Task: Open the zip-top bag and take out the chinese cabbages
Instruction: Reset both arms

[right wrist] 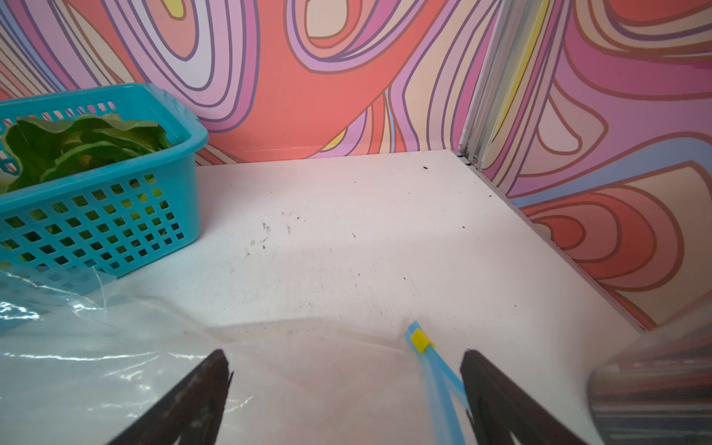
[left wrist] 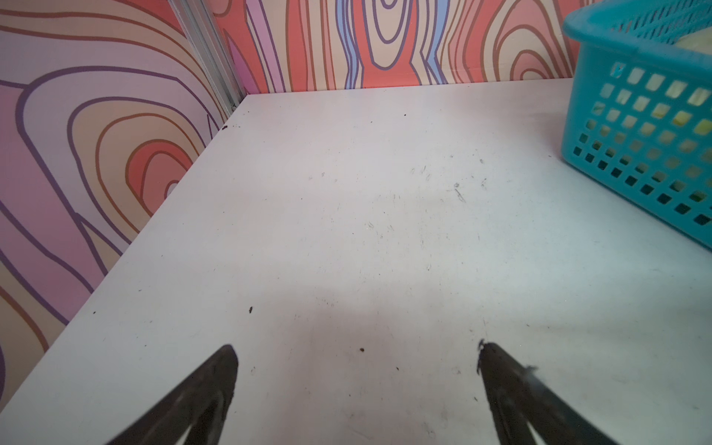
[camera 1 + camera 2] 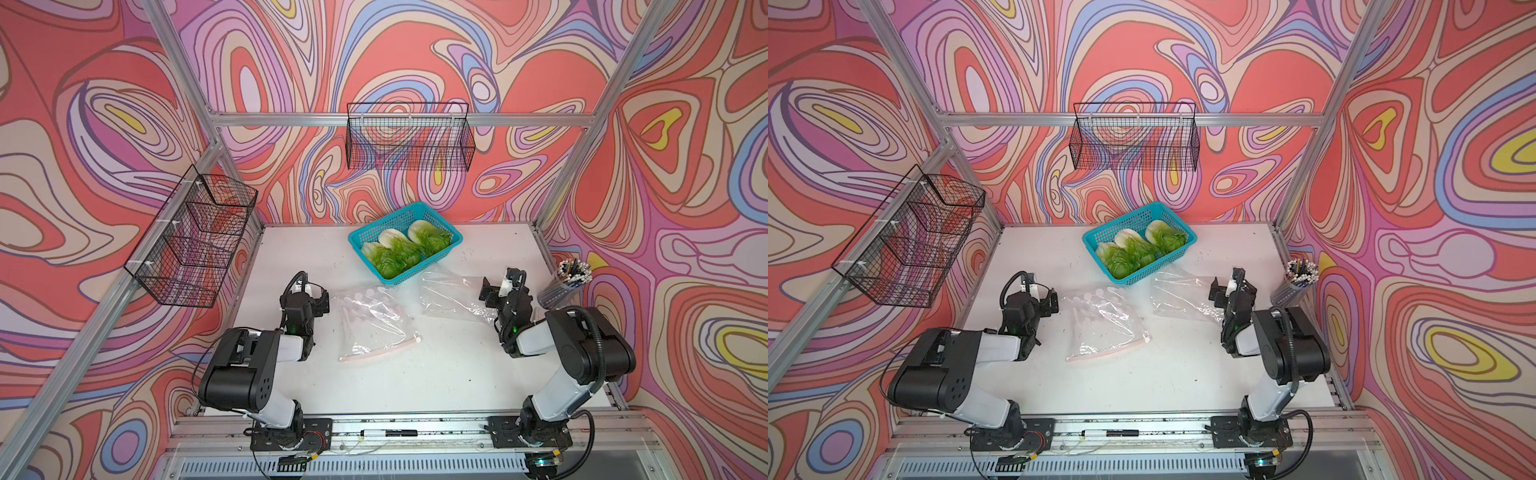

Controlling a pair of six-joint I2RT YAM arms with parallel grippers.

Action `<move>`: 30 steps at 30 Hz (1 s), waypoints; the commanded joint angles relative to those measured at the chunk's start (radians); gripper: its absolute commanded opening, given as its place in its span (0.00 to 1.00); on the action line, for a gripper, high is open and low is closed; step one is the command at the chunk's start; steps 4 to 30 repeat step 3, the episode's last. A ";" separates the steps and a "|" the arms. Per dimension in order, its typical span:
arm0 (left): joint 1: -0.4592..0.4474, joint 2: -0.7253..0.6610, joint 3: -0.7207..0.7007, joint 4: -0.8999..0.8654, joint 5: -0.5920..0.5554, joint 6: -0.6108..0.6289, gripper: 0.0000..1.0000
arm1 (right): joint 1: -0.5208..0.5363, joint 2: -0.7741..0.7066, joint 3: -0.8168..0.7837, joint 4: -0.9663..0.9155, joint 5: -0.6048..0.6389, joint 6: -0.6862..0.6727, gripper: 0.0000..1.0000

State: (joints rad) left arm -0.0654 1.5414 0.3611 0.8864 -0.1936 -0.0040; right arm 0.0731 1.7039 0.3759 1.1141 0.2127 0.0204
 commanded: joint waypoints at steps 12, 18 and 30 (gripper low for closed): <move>0.006 0.005 0.006 0.030 0.004 -0.003 1.00 | -0.003 0.007 0.011 0.024 0.002 0.000 0.98; 0.006 0.005 0.006 0.030 0.004 -0.003 1.00 | -0.003 0.007 0.011 0.024 0.002 0.000 0.98; 0.006 0.005 0.006 0.030 0.004 -0.003 1.00 | -0.003 0.007 0.011 0.024 0.002 0.000 0.98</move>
